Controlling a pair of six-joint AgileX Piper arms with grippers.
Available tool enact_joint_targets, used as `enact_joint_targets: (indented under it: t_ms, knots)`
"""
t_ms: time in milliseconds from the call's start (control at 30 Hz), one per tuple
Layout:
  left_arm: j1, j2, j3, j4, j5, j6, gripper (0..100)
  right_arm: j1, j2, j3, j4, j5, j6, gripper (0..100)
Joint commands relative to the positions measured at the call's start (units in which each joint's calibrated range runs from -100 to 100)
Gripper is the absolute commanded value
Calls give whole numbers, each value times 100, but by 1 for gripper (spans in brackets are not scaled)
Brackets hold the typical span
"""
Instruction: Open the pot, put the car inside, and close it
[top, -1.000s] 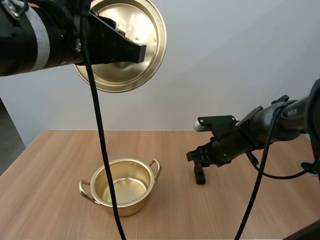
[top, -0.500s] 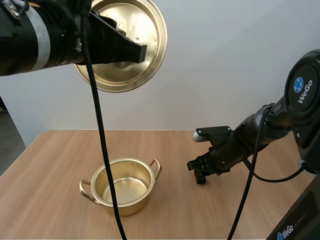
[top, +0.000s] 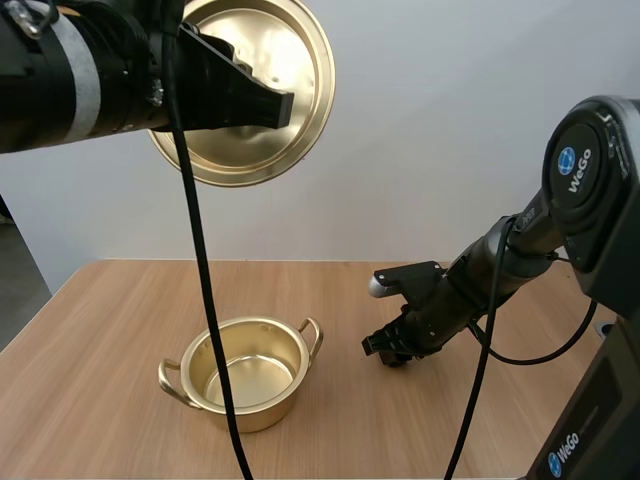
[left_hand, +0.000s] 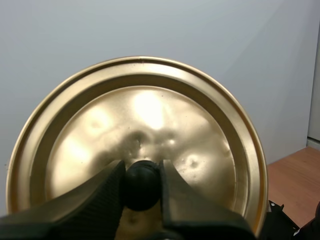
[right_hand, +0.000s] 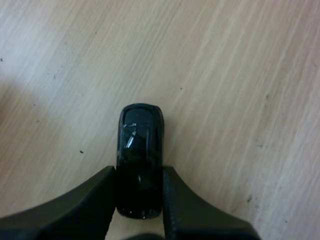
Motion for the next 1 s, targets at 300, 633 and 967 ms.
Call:
enact_joint_targets:
  t_ms: [300, 633, 967]
  knots:
    - [28, 116, 4, 6, -72, 71, 0, 2, -2612, 8, 1345, 2982, -1091, 0]
    - [130, 144, 4, -257, -106, 109, 0, 864, -3161, 8, 2435, 4166, -1570, 0]
    - [246, 144, 4, -256, -63, 109, 0, 1402, -1844, 8, 1849, 2677, -1714, 0]
